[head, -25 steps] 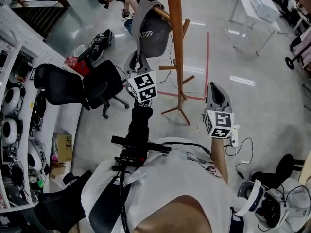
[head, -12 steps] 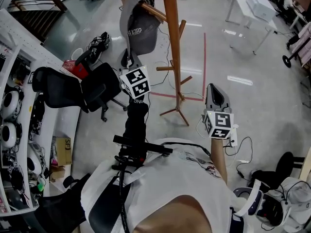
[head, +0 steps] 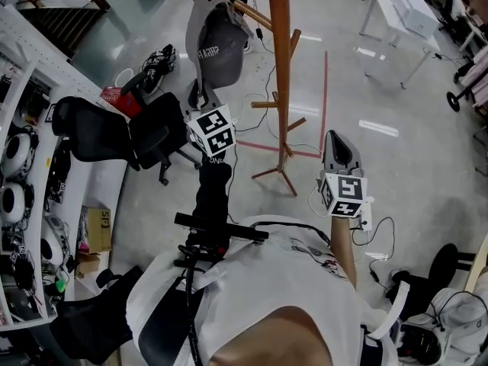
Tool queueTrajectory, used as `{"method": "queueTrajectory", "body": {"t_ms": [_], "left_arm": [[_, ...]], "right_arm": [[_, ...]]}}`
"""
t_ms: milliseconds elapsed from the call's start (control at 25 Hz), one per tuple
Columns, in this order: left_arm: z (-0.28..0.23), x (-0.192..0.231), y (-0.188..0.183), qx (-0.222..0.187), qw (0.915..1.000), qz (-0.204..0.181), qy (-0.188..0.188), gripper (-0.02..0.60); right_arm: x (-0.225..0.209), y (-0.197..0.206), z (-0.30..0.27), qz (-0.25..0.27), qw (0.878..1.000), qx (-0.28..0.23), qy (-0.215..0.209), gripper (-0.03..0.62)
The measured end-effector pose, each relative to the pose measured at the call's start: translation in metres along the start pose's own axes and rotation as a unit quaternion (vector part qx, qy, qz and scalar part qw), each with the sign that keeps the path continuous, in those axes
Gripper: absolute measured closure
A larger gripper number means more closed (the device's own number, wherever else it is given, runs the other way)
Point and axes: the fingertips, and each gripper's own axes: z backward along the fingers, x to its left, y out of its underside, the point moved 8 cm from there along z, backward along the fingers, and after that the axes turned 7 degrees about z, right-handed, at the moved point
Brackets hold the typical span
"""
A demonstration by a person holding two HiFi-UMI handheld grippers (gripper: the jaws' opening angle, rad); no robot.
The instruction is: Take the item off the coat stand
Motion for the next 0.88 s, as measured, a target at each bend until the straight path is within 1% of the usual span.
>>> {"method": "queueTrajectory", "body": {"t_ms": [240, 520, 760, 880], "left_arm": [[0.022, 0.010, 0.016, 0.008, 0.9998, -0.003, -0.017, 0.555], [0.061, 0.021, 0.033, 0.015, 0.9991, -0.006, -0.039, 0.555], [0.093, 0.022, 0.046, 0.028, 0.9986, -0.001, -0.044, 0.555], [0.107, 0.024, 0.051, 0.034, 0.9985, 0.011, -0.041, 0.555]], "right_arm": [[0.008, 0.000, -0.008, 0.000, 1.000, -0.001, -0.023, 0.589], [0.020, -0.002, -0.013, -0.003, 0.999, -0.004, -0.049, 0.589], [0.032, -0.005, -0.018, -0.003, 0.998, -0.008, -0.070, 0.589], [0.041, -0.005, -0.020, -0.002, 0.997, -0.008, -0.080, 0.589]]}}
